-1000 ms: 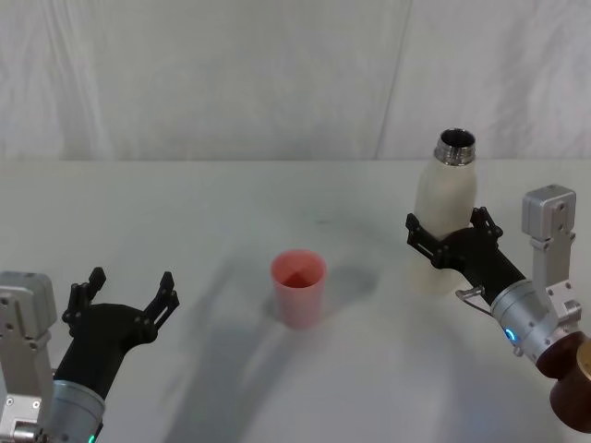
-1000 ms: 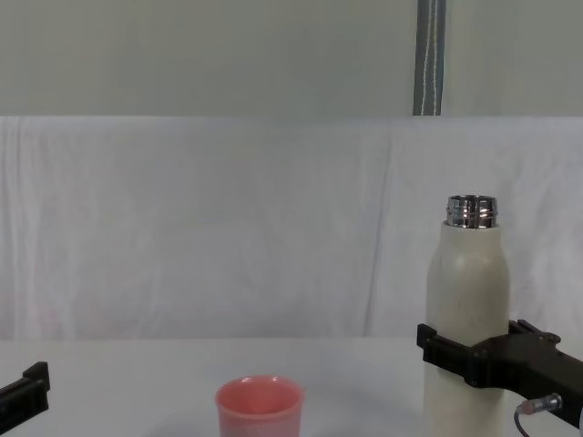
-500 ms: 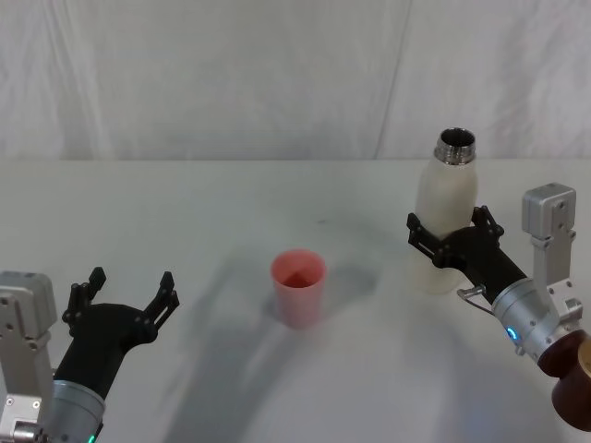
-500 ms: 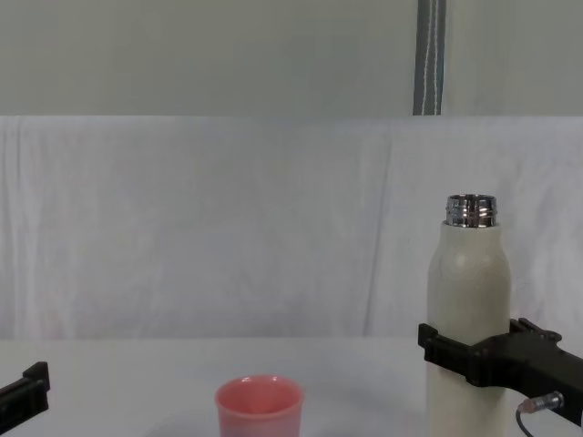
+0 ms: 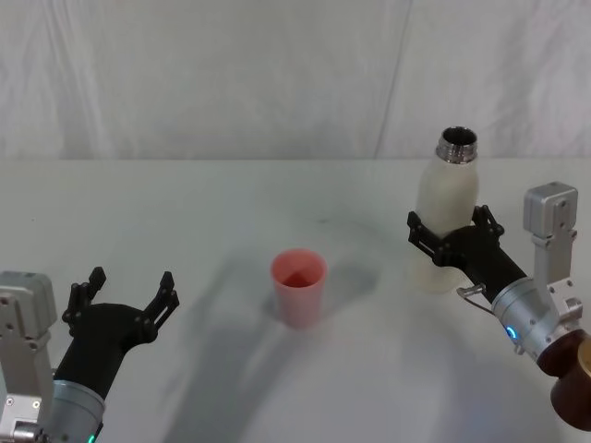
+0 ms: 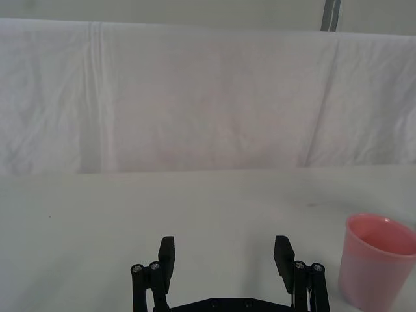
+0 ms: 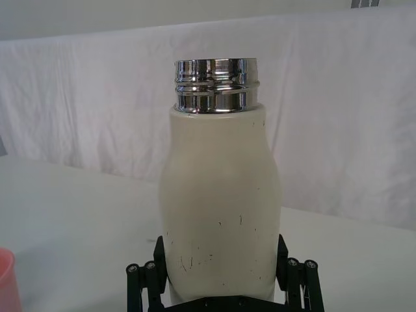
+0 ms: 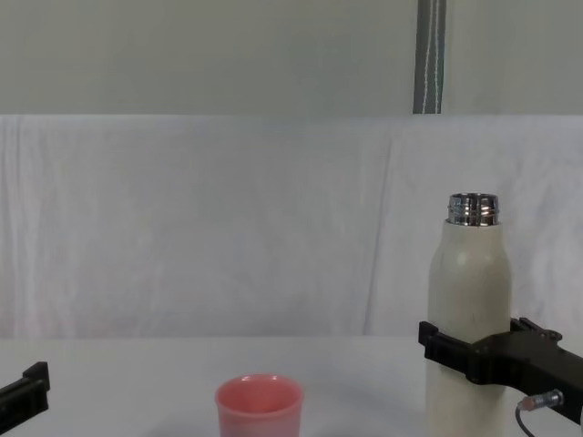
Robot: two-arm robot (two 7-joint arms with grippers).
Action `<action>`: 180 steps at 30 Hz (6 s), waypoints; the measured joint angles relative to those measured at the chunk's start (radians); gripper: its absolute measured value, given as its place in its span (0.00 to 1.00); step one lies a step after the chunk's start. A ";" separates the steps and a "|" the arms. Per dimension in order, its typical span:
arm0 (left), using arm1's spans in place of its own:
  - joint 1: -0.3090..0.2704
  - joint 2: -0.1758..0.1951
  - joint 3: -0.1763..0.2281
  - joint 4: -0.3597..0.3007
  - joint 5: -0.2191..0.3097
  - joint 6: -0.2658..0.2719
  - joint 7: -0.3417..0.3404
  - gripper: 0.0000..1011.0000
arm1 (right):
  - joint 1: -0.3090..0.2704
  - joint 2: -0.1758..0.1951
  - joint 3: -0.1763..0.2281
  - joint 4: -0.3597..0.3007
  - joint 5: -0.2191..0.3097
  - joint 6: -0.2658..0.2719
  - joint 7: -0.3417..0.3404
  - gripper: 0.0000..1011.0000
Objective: Grasp the thermos with one hand and pour water into the cup lid.
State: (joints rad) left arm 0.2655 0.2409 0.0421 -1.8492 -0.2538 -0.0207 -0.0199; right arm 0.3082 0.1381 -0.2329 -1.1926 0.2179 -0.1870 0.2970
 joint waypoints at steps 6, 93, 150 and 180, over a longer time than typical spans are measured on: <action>0.000 0.000 0.000 0.000 0.000 0.000 0.000 0.99 | -0.002 0.000 0.000 -0.007 0.001 0.004 -0.002 0.94; 0.000 0.000 0.000 0.000 0.000 0.000 0.000 0.99 | -0.051 0.010 0.017 -0.068 0.025 0.030 -0.014 0.99; 0.000 0.000 0.000 0.000 0.000 0.000 0.000 0.99 | -0.167 0.033 0.009 -0.212 0.036 0.063 -0.034 0.99; 0.000 0.000 0.000 0.000 0.000 0.000 0.000 0.99 | -0.351 0.045 0.010 -0.421 0.001 0.080 -0.075 0.99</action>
State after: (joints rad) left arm 0.2655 0.2410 0.0421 -1.8492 -0.2538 -0.0208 -0.0199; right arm -0.0432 0.1835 -0.2233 -1.6135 0.2192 -0.1067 0.2219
